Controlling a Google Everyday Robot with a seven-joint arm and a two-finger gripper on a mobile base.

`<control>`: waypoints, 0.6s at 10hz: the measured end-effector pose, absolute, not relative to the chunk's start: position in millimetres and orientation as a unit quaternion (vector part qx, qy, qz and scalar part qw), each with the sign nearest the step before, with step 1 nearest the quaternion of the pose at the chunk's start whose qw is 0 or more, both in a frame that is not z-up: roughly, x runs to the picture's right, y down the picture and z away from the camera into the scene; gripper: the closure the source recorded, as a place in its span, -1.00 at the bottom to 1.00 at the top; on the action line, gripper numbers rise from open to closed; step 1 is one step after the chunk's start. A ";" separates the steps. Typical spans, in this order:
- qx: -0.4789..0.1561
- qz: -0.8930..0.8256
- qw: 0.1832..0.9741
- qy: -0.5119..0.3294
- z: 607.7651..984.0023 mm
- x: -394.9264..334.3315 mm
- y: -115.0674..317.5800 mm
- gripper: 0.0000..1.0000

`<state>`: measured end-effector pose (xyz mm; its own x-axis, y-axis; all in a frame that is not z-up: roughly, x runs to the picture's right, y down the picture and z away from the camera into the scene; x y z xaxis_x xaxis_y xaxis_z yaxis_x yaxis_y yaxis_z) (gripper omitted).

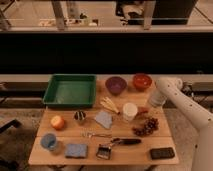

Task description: Place pepper in tray

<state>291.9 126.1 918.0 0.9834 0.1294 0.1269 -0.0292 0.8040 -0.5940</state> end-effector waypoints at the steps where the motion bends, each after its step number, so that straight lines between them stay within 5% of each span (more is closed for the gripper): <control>1: -0.310 0.040 0.946 -0.080 918.4 291.8 126.3 0.73; 3: -0.311 0.039 0.946 -0.081 917.1 291.4 127.7 0.99; 6: -0.297 0.014 0.950 -0.095 894.3 275.4 121.1 1.00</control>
